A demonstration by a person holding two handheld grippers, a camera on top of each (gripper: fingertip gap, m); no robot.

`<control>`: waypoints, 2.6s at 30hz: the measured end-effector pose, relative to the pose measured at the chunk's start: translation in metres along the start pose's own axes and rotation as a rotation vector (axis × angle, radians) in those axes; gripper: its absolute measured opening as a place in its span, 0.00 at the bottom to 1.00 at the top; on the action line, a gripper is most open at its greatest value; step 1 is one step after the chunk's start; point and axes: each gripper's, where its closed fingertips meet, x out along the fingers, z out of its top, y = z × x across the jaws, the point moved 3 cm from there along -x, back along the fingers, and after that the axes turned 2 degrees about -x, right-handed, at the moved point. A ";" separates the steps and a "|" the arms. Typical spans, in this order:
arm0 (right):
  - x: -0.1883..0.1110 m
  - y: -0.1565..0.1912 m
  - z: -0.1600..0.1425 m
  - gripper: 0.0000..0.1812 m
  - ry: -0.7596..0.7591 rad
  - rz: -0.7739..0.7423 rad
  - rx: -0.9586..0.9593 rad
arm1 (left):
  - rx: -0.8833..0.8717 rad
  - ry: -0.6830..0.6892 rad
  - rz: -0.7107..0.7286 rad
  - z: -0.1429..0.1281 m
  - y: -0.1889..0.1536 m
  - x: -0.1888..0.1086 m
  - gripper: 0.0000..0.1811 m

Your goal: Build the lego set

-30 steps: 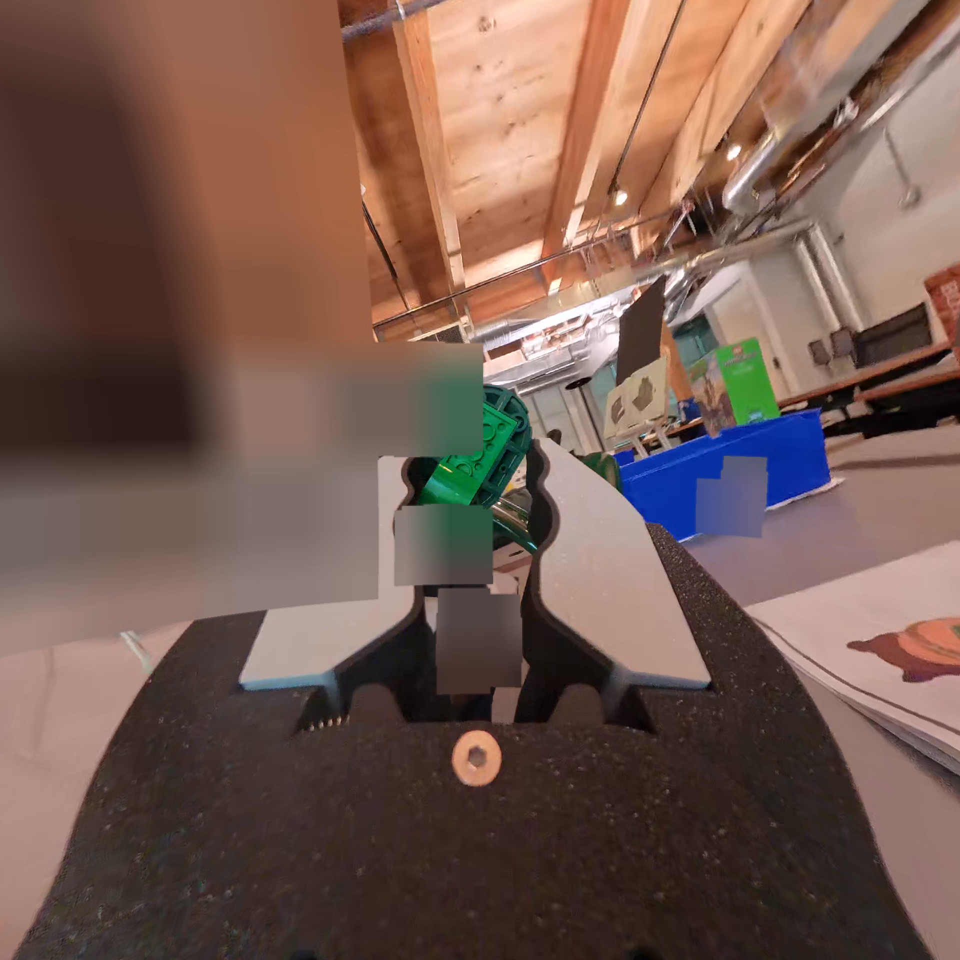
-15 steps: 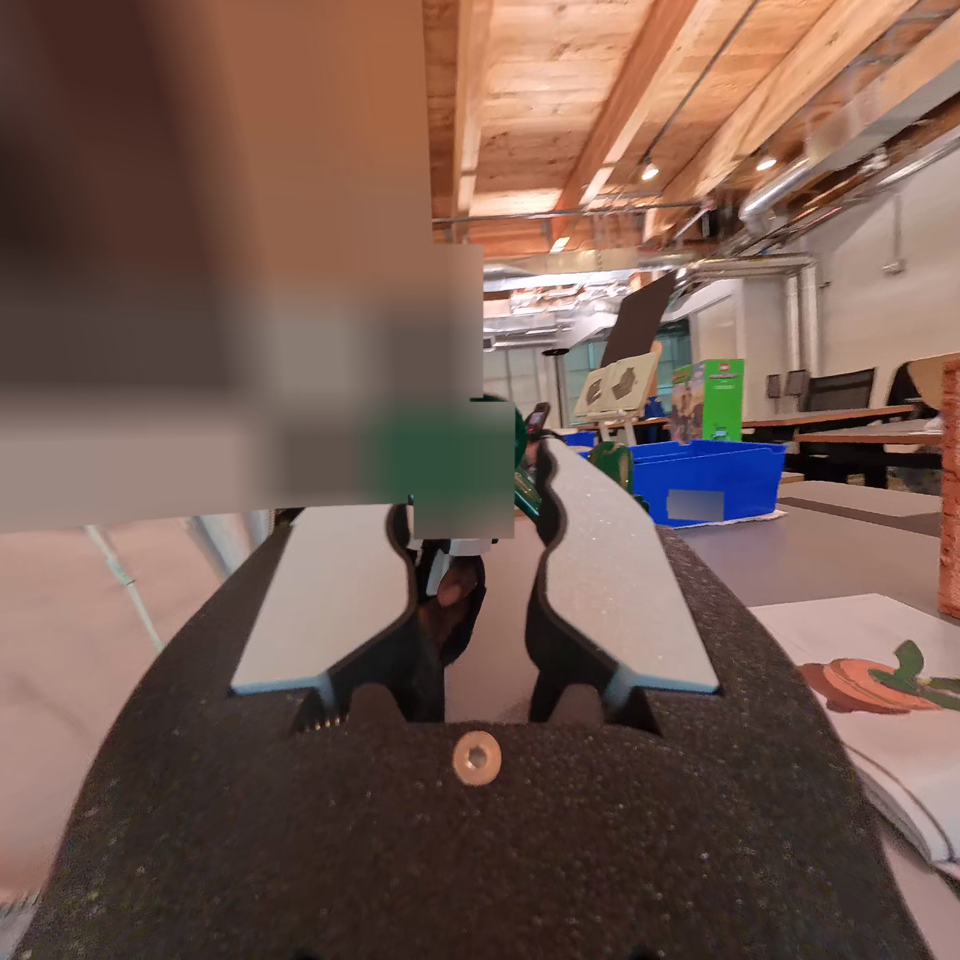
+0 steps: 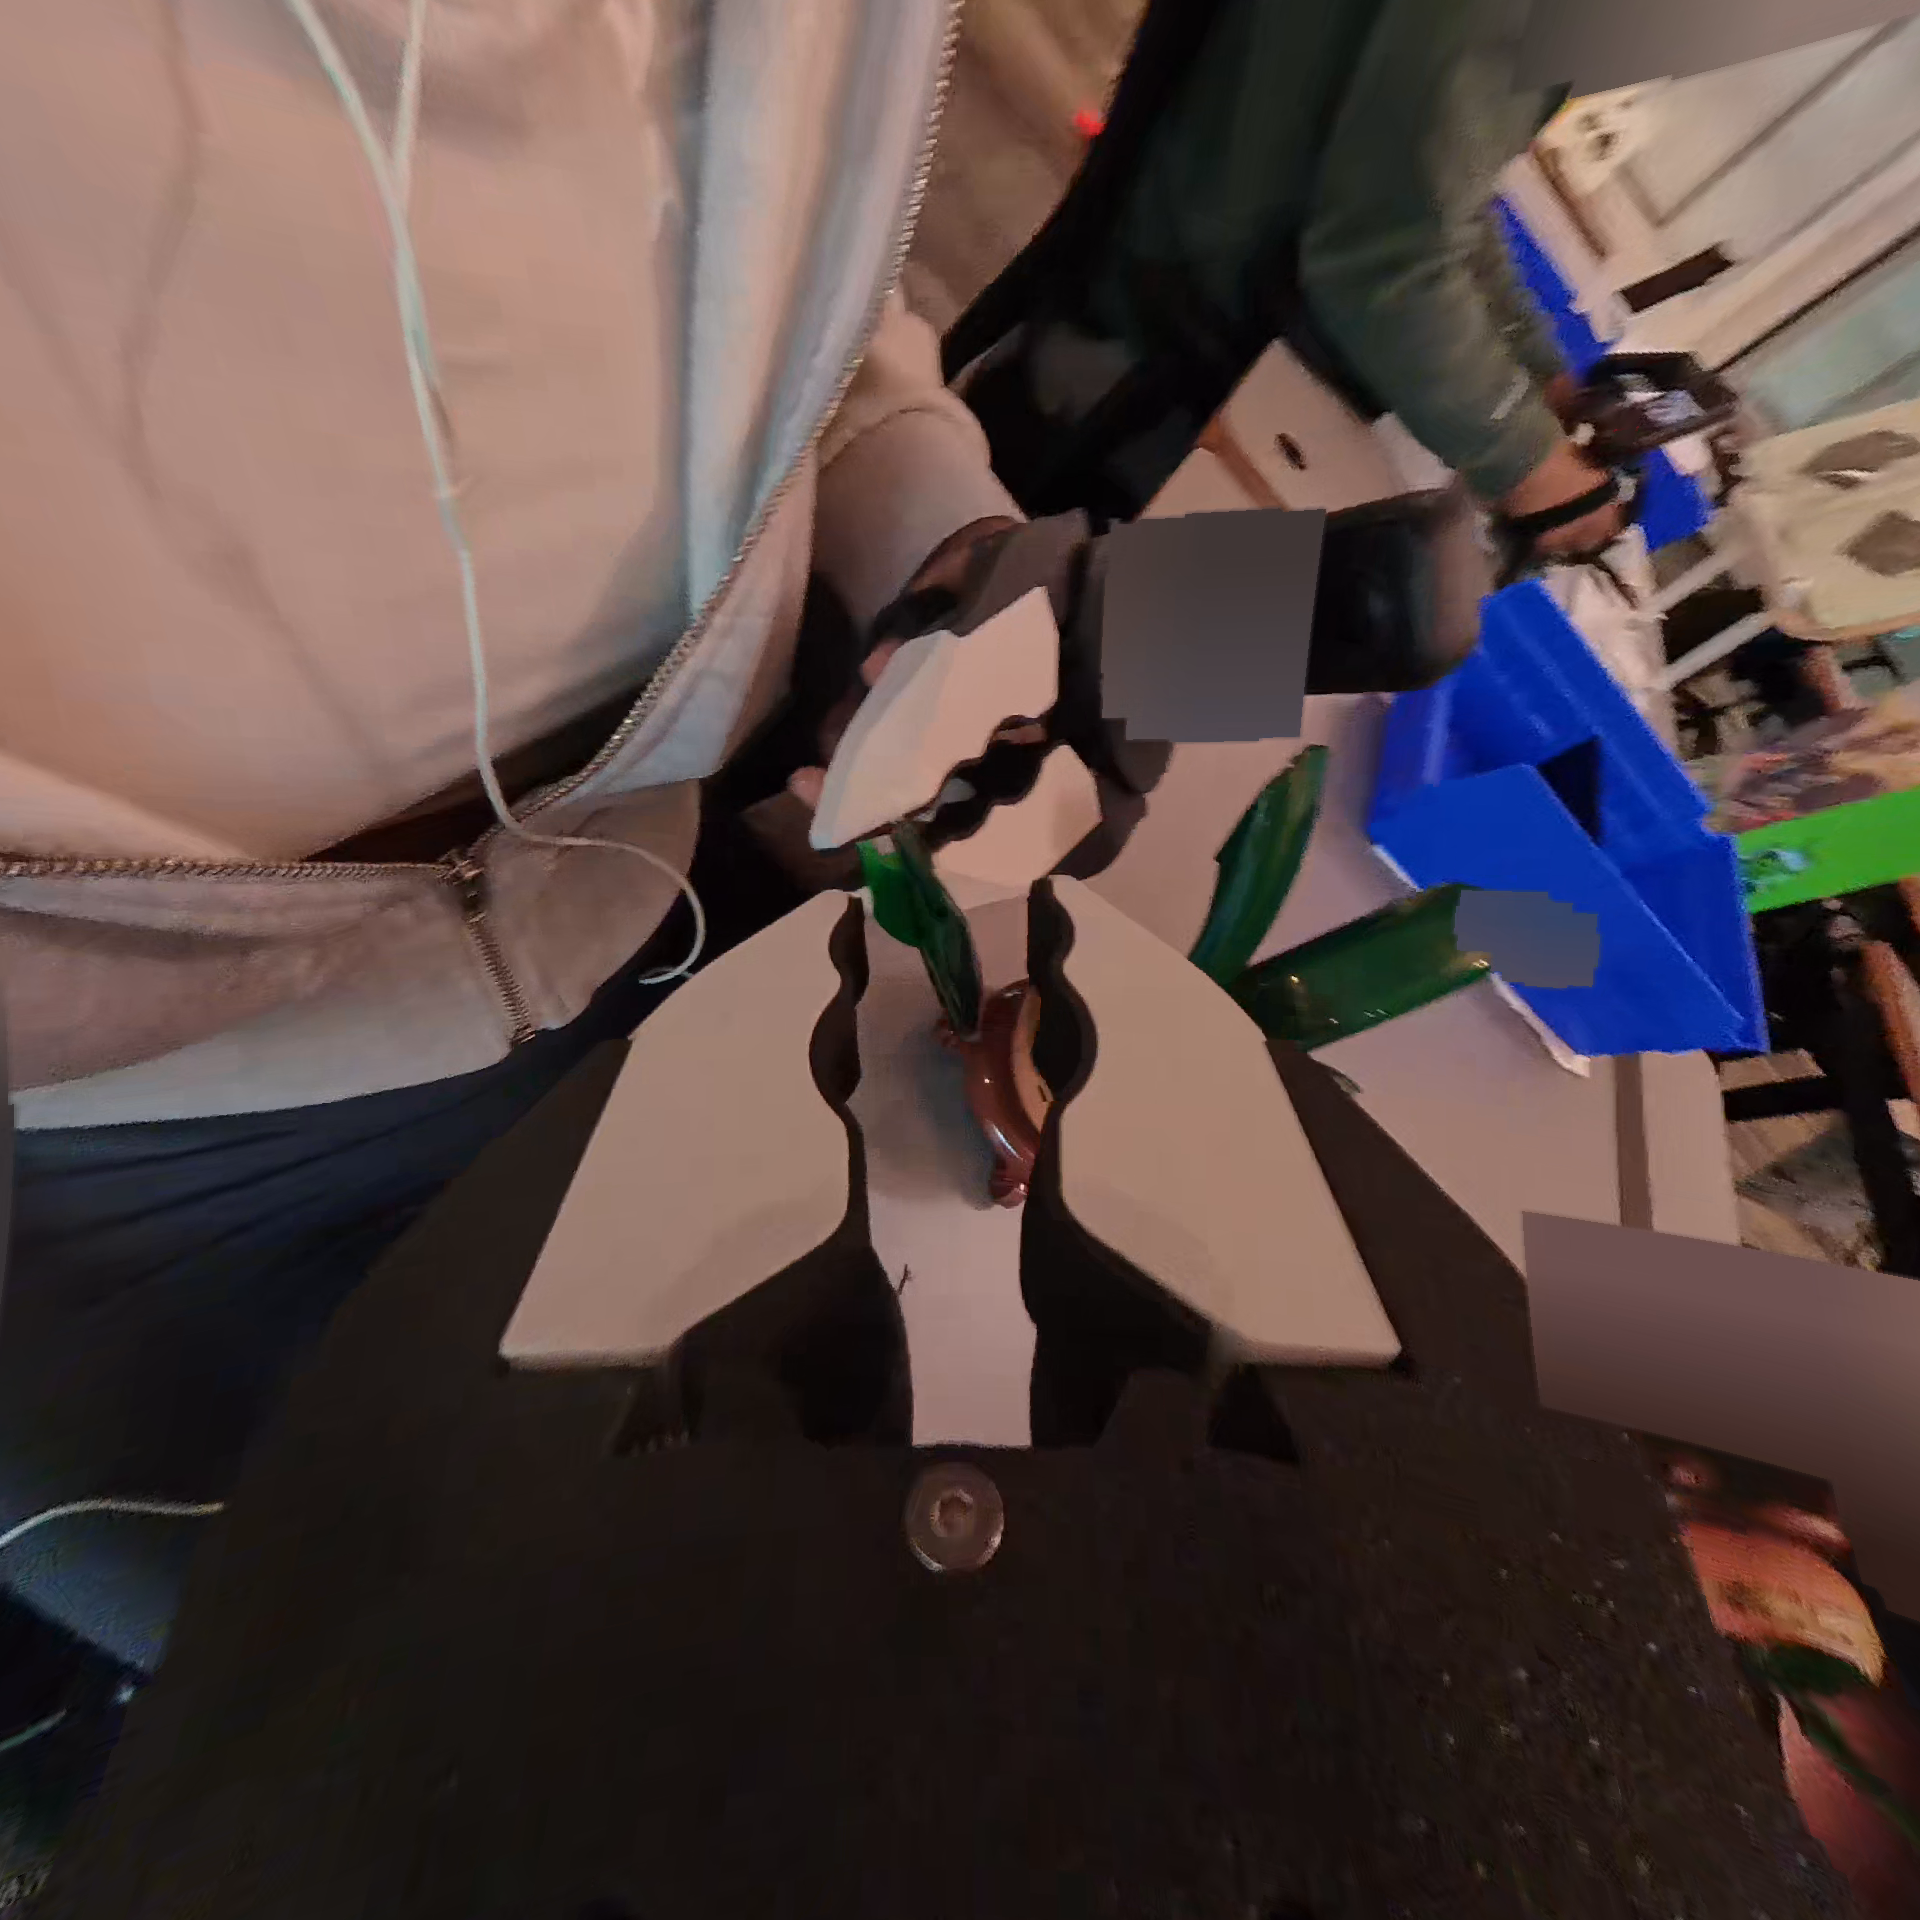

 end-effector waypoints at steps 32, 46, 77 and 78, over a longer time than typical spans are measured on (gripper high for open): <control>0.020 0.001 -0.013 0.06 0.127 0.358 0.024 | 0.319 0.162 0.374 -0.016 0.010 -0.019 0.13; 0.016 -0.019 -0.005 0.14 0.095 0.117 0.178 | 0.270 -0.033 0.248 -0.002 0.010 -0.005 0.03; 0.019 -0.033 -0.059 0.09 -0.411 -0.587 0.959 | 0.529 0.114 0.817 0.007 0.048 -0.084 0.24; 0.022 -0.036 -0.064 0.09 -0.424 -0.591 0.971 | 0.534 0.142 0.858 0.009 0.052 -0.094 0.25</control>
